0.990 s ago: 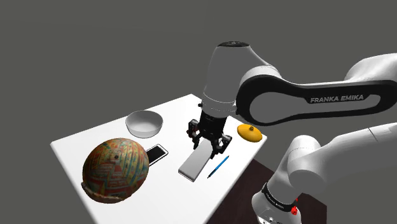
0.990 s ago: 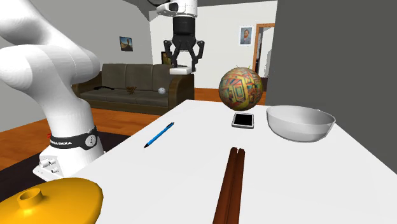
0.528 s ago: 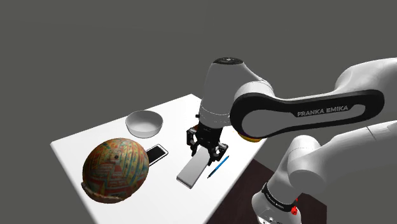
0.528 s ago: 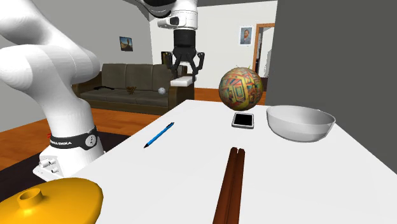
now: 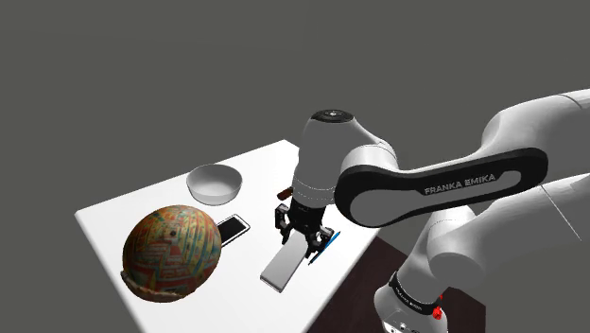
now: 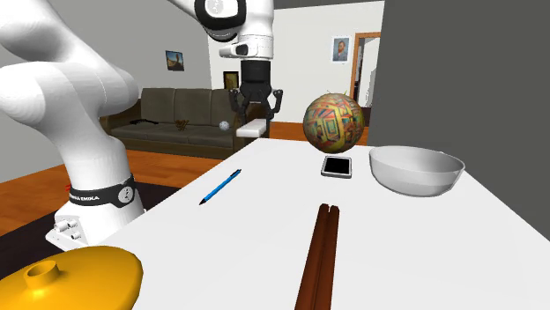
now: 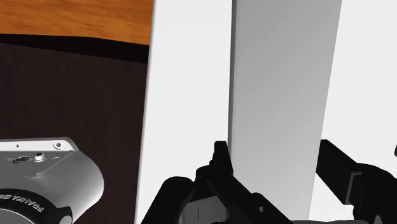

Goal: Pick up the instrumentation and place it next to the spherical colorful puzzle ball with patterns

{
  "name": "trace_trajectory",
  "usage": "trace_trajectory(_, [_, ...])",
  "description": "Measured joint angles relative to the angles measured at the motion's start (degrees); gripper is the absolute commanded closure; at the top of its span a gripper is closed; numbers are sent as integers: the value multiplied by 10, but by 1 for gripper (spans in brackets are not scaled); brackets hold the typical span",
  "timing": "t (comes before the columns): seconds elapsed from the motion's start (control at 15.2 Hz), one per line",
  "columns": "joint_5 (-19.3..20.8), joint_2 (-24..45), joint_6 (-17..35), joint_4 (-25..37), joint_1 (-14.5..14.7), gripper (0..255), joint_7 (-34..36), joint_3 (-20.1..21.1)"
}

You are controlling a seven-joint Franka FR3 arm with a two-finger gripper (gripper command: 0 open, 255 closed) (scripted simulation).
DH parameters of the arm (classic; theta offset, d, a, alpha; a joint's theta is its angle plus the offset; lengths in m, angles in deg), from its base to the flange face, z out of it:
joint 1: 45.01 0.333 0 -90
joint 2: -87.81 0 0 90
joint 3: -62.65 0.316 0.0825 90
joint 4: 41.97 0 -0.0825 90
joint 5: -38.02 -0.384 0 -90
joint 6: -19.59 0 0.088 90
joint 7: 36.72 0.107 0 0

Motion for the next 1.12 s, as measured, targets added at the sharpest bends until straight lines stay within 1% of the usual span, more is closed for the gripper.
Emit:
trace_trajectory(0.73, [-9,58,107,-49,-5,255,5,31])
trace_trajectory(1.06, [-6,99,163,-65,-13,255,10,49])
trace_trajectory(1.12, [-5,104,168,-65,-15,255,11,50])
